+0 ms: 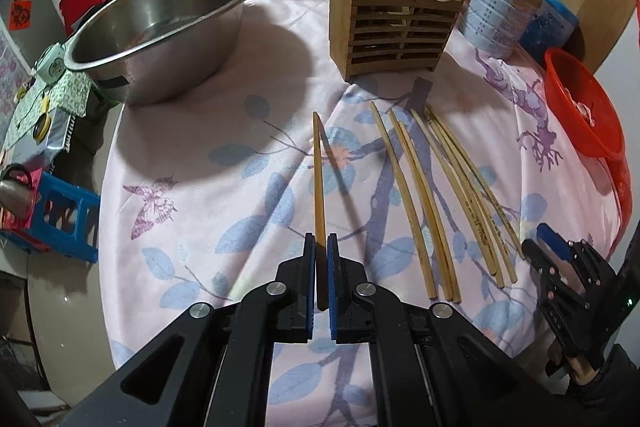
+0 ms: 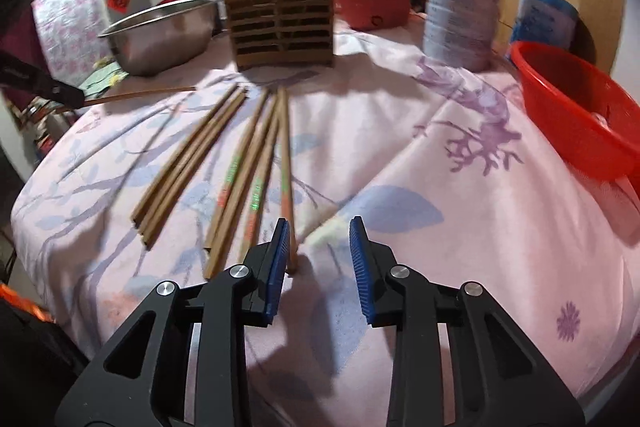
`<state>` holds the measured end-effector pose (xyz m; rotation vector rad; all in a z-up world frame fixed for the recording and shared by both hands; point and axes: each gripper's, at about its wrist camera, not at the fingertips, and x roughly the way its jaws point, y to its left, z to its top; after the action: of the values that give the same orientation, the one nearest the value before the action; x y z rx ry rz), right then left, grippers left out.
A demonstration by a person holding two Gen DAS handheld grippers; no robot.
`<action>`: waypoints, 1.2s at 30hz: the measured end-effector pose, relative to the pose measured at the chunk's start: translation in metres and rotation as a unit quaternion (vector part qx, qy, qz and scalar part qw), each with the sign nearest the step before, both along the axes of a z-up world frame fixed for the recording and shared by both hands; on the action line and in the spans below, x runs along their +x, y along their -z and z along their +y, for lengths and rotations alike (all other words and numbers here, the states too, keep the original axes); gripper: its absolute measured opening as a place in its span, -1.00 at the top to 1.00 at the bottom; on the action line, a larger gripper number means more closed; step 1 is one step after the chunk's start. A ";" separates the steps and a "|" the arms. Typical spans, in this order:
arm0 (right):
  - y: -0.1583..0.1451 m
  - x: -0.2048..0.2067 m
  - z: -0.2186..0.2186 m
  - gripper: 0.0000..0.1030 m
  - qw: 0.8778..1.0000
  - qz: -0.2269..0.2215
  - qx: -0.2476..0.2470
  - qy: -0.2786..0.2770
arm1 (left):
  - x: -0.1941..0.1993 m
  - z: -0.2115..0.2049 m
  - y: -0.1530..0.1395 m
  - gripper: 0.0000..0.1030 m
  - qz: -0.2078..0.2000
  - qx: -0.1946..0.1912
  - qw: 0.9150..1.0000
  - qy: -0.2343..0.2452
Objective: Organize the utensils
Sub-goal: 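Close the right tool on another chopstick beside the row, then lift both held chopsticks and carry them toward the wooden holder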
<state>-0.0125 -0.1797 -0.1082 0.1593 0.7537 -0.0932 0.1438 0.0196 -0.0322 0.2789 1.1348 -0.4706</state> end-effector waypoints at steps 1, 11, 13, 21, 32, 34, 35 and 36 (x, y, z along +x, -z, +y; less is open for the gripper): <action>0.000 0.000 0.002 0.38 1.000 -0.001 0.004 -0.009 | -0.001 -0.001 0.001 0.88 0.001 0.000 1.000 -0.003; 0.014 -0.008 0.000 0.82 1.000 -0.009 0.030 0.004 | -0.004 -0.003 0.018 0.88 0.020 0.020 1.000 -0.002; 0.013 -0.007 -0.001 0.85 0.999 -0.008 0.034 0.005 | -0.002 -0.002 0.020 0.88 0.023 0.022 0.999 -0.001; -0.044 -0.007 -0.018 0.88 0.998 -0.061 0.013 -0.002 | 0.000 0.000 -0.028 0.89 -0.036 -0.018 0.999 -0.024; -0.135 0.016 -0.065 0.88 0.985 -0.149 0.040 -0.076 | -0.031 -0.009 -0.093 0.89 -0.102 -0.072 0.987 -0.098; -0.144 0.018 -0.070 0.88 0.983 -0.155 0.040 -0.092 | -0.038 -0.010 -0.094 0.89 -0.096 -0.075 0.986 -0.110; -0.150 0.019 -0.074 0.88 0.981 -0.158 0.038 -0.103 | -0.042 -0.011 -0.093 0.89 -0.090 -0.075 0.987 -0.114; -0.153 0.021 -0.075 0.88 0.981 -0.158 0.036 -0.110 | -0.046 -0.012 -0.091 0.89 -0.085 -0.072 0.987 -0.117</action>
<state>0.0084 -0.2549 0.0451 0.1542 0.4541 0.1680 0.0982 0.0075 0.0585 0.0568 0.9481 -0.3118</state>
